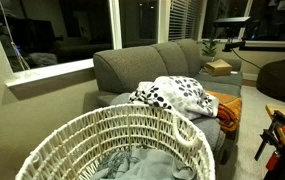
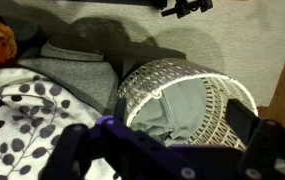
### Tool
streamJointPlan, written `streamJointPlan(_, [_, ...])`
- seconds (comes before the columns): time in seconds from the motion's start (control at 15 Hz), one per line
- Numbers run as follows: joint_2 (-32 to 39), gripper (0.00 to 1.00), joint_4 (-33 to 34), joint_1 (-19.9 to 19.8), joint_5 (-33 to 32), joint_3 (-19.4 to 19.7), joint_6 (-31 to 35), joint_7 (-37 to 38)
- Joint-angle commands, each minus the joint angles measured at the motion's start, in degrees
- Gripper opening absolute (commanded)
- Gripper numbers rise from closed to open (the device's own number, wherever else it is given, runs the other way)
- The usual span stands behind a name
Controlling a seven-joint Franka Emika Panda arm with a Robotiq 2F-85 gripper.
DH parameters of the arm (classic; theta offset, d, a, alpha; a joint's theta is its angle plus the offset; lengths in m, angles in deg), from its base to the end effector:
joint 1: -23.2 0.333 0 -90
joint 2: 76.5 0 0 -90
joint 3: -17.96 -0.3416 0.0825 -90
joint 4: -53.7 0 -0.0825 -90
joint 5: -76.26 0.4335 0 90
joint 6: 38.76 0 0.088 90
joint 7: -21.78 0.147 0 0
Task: Put the white and black blanket in the white basket
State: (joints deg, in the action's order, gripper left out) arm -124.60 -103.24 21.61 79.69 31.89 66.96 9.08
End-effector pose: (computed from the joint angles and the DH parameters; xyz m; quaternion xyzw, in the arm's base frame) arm 0.3118 -0.0666 0.4046 -0.9923 -0.0088 0.0103 0.1230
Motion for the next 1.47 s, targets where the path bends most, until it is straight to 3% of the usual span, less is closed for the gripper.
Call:
streamJointPlan(0.0, [0.2, 1.0, 0.1, -1.0, 0.7, -0.9, -0.1, -0.7])
streamJointPlan(0.93, [0.5, 1.0, 0.1, -0.9, 0.7, -1.1, 0.3, -0.7])
streamJointPlan(1.4, [5.3, 1.0, 1.8, -0.3, 0.2, -2.4, 4.2, -0.8])
